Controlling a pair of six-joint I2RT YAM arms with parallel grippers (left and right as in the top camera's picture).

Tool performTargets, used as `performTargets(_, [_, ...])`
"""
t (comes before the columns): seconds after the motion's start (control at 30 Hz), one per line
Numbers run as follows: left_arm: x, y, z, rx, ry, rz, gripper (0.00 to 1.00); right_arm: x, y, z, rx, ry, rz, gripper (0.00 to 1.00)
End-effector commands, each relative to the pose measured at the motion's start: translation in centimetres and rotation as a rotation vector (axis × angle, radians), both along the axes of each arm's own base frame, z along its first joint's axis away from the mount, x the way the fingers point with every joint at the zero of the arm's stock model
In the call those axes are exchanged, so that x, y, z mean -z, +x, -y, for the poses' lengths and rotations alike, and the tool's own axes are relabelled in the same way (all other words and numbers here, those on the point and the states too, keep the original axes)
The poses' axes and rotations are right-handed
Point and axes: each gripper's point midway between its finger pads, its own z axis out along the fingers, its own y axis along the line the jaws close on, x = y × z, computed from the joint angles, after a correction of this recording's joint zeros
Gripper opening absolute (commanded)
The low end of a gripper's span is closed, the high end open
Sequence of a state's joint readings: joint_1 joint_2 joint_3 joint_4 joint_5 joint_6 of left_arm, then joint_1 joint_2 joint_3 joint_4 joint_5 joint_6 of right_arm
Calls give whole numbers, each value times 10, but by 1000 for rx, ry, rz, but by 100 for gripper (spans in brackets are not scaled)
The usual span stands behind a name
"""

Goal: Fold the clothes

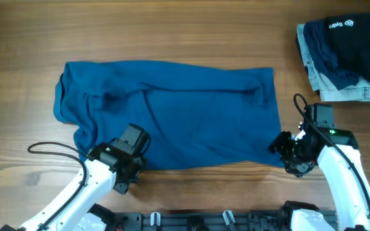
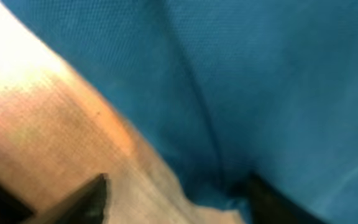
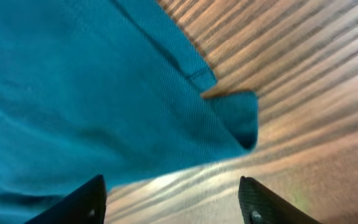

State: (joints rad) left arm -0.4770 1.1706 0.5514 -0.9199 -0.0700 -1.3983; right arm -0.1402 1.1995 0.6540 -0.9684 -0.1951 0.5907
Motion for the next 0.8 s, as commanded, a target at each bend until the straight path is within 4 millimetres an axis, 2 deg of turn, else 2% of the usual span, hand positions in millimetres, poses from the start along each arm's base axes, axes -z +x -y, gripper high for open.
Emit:
performTargets(0.0, [5, 5, -16, -25, 89, 45, 59, 3, 2, -3, -2, 11, 16, 66])
performTargets(0.03, [6, 4, -16, -25, 93, 36, 46, 3, 4, -2, -18, 9, 28, 65])
performTargets(0.1, [9, 6, -17, -25, 103, 34, 27, 2, 8, -2, -20, 6, 44, 64])
performTargets(0.17, [11, 14, -17, -26, 114, 59, 20, 2, 10, -1, -47, 0, 61, 64])
performTargets(0.23, [13, 22, -16, -27, 120, 83, 4, 2, 13, 0, -56, -5, 71, 63])
performTargets(0.37, [6, 30, -16, 53, 134, 107, 4, 2, 14, 0, -72, -8, 80, 63])
performTargets(0.43, [-22, 44, -16, 134, 156, 156, 4, 1, 15, 0, -78, -10, 85, 63])
performTargets(0.53, [-64, 65, -17, 166, 186, 265, 4, 1, 17, 0, -78, -11, 93, 63])
performTargets(0.57, [-68, 65, -15, 196, 178, 277, 6, 1, 17, 0, -78, -11, 95, 64])
performTargets(0.6, [-67, 59, -16, 201, 176, 250, 57, 1, 18, 0, -78, -11, 97, 64])
performTargets(0.63, [-62, 50, -16, 209, 169, 205, 86, 1, 18, 0, -79, -12, 98, 64])
performTargets(0.67, [-57, 43, -13, 216, 145, 163, 95, 1, 18, 0, -86, -13, 100, 65])
performTargets(0.7, [-49, 34, -6, 224, 98, 113, 97, 1, 19, 0, -96, -15, 104, 65])
performTargets(0.77, [-31, 13, 0, 169, 31, 25, 92, 1, 20, 0, -97, -15, 108, 66])
